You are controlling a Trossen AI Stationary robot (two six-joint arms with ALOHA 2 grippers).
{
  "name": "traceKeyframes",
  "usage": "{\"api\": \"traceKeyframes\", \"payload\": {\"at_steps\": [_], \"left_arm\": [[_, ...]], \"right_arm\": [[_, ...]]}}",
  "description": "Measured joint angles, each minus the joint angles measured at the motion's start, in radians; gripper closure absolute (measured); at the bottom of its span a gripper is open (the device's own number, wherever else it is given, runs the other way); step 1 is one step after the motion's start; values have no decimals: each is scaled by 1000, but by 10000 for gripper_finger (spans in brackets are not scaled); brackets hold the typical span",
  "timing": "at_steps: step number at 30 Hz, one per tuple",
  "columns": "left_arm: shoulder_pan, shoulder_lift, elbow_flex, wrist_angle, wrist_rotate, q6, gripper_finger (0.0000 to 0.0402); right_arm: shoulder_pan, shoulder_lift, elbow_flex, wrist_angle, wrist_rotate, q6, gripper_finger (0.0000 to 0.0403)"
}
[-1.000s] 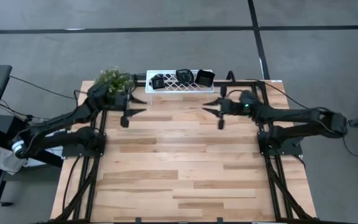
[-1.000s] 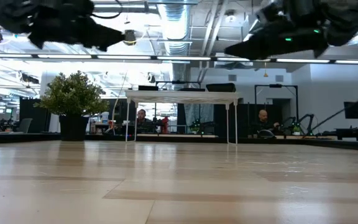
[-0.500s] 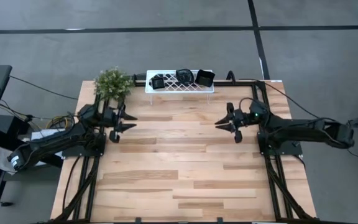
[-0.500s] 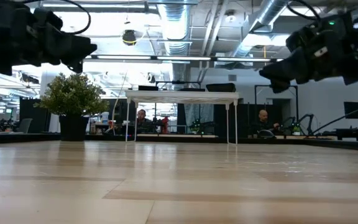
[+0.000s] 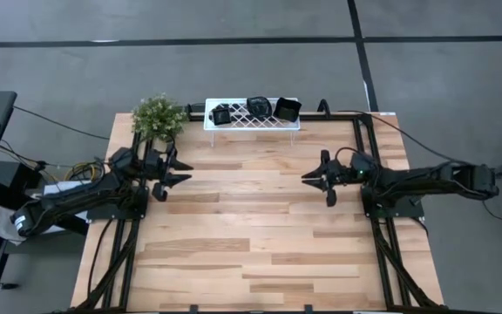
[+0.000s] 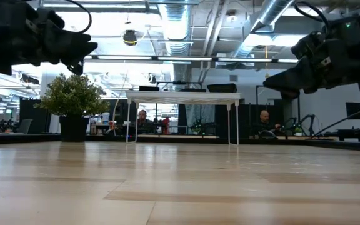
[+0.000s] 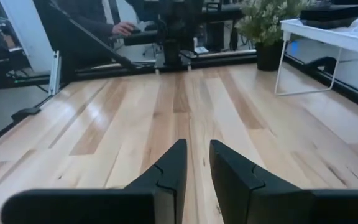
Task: Pick & Place Mini shaped plates
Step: Return to Home Position
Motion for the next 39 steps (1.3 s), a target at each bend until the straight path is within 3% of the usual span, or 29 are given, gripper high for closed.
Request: {"api": "traceKeyframes", "payload": {"at_steps": [5, 11, 25, 30, 39], "left_arm": [[-55, 2, 0, -1, -122, 0, 276], [-60, 2, 0, 0, -128, 1, 276], [-73, -4, 0, 2, -135, 1, 276], [-184, -88, 0, 1, -133, 2, 276], [-360, -410, 0, 6, -132, 2, 276]], "right_arm": [[60, 2, 0, -2, 69, 21, 338], [88, 2, 0, -2, 67, 111, 338], [88, 2, -1, -2, 65, 112, 338], [88, -3, -1, -23, 64, 112, 338], [87, -32, -1, -57, 64, 112, 338]]}}
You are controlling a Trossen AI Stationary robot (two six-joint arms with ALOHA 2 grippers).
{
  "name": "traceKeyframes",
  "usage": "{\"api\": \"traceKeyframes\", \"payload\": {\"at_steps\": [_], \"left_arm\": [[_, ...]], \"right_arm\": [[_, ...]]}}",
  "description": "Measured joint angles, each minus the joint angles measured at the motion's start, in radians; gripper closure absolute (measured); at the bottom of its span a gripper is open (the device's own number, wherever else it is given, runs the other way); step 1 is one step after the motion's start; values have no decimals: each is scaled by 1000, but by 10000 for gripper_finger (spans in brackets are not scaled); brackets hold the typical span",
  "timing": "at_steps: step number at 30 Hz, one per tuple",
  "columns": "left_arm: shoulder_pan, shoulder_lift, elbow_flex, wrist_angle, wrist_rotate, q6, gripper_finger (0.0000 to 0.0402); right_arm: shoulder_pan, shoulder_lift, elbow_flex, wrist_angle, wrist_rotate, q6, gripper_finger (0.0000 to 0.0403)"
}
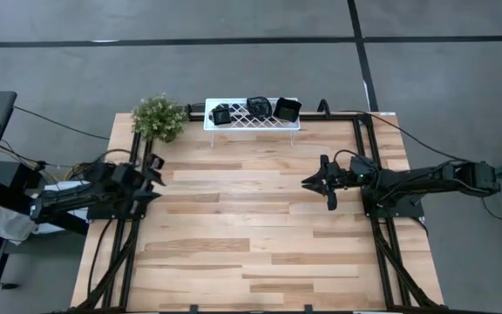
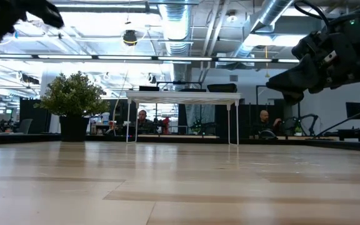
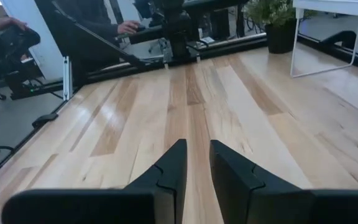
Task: Pick & Place Mini shaped plates
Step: Return to Home Position
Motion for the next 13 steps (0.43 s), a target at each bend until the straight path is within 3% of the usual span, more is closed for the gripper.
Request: {"api": "traceKeyframes", "payload": {"at_steps": [6, 8, 13], "left_arm": [[-46, -55, 0, 81, 3, 0, 276], [-46, -7, 1, 166, 5, 1, 276], [-47, 122, -1, 176, 4, 0, 276]], "right_arm": [[0, -37, 0, -47, 0, 0, 338], [0, -43, 0, -46, 0, 0, 338], [0, -53, 0, -48, 0, 0, 338]]}}
